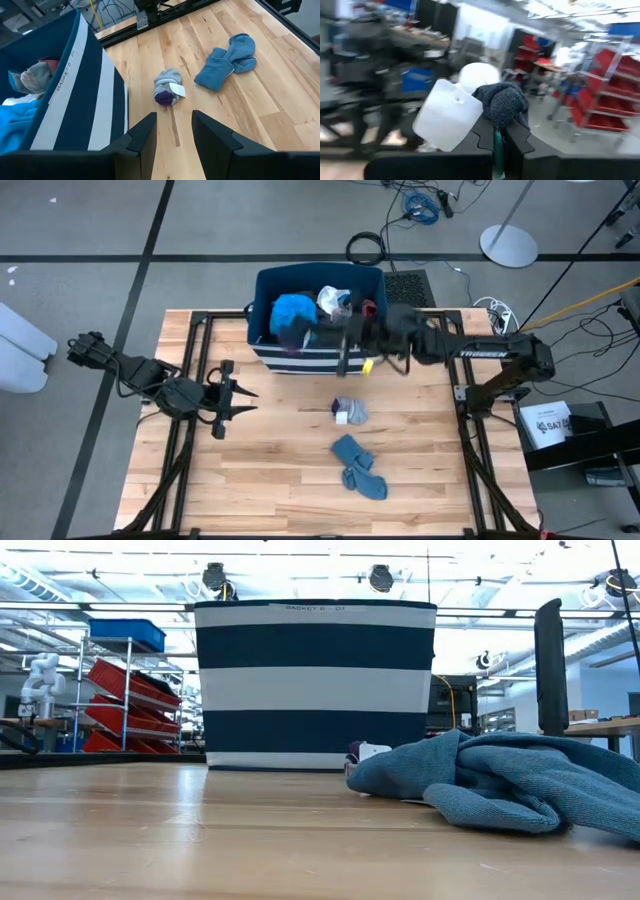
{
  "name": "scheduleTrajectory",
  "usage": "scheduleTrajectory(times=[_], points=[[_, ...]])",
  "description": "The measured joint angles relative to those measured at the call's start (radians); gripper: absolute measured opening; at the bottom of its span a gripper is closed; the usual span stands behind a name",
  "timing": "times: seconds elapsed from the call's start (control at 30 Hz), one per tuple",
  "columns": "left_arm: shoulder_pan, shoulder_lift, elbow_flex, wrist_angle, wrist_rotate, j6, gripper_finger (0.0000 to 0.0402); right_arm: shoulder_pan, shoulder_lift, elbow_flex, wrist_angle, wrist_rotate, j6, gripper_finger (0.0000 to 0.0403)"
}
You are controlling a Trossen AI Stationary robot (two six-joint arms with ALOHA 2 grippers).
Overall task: Sort clothes
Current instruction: Put the black sock into the blue laundry bin
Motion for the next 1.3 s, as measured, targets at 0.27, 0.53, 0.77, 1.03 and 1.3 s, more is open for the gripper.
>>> scheduleTrajectory(times=[0.27, 0.53, 0.77, 1.03, 1.3], points=[[0.001, 0.000, 0.000, 0.000, 0.000, 0.000, 0.0132, -0.201, -0.018, 0.037, 0.008, -0.005, 0.109, 0.0002], [0.003, 0.000, 0.000, 0.000, 0.000, 0.000, 0.0132, -0.366, -0.011, 0.240, -0.275, -0.009, 0.293, 0.0002], [0.002, 0.000, 0.000, 0.000, 0.000, -0.001, 0.0132, -0.443, -0.011, 0.380, -0.483, -0.015, 0.357, 0.0002], [0.002, 0.000, 0.000, 0.000, 0.000, -0.001, 0.0132, -0.479, 0.003, 0.394, -0.564, -0.038, 0.407, 0.0002], [0.002, 0.000, 0.000, 0.000, 0.000, -0.001, 0.0132, -0.479, 0.057, 0.393, -0.572, -0.042, 0.399, 0.0002]])
